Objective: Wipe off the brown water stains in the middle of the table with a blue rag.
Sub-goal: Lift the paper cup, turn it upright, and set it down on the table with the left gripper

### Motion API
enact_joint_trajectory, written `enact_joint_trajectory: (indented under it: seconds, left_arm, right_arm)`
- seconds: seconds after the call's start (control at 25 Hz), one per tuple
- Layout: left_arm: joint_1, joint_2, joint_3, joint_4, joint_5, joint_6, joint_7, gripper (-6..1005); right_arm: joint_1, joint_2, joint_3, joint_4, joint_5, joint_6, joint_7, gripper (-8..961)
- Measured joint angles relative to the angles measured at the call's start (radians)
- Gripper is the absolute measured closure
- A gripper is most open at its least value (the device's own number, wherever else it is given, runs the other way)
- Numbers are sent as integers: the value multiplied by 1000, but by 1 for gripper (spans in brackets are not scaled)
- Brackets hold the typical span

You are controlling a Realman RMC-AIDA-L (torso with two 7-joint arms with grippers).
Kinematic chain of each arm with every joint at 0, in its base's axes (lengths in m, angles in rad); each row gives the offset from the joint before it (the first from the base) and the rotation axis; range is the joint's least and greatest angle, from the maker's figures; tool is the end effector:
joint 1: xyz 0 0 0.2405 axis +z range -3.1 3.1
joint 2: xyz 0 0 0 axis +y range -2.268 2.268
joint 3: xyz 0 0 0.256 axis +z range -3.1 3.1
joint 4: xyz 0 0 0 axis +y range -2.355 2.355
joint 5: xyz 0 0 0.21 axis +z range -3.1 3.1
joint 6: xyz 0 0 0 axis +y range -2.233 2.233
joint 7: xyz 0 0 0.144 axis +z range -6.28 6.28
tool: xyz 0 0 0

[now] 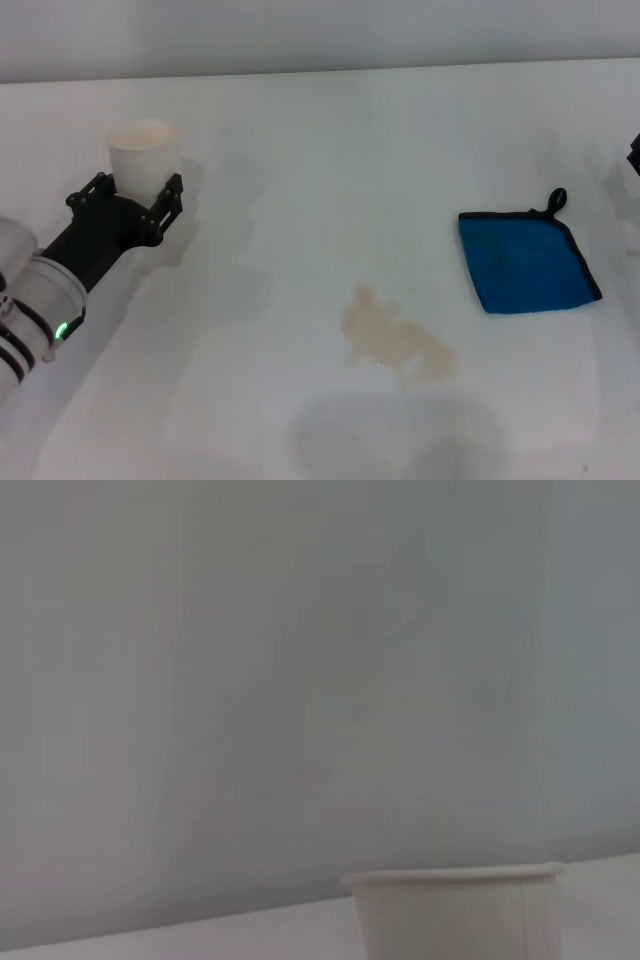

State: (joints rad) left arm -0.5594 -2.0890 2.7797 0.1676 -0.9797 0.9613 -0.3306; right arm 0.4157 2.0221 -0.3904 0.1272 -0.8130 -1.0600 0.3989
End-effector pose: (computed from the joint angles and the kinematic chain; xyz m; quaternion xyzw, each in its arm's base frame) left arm -0.2926 0.3389 -0.0859 -0.8185 -0.2608 -0.2593 0.4413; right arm 0.4116 0.2947 0.0132 -0.5687 0.4310 0.2743 0.6446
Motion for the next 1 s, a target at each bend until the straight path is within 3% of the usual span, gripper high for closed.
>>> enact_joint_trajectory:
  seconds: [0.36,1.0]
  left_arm:
    - [0,-2,4,22,4,-93,71,391]
    - [15,-3,7,29,7,-115,79,362]
  right_arm:
    - [0,1,5,1,0,2,0,116]
    - [0,1,5,4,0,3,0,117]
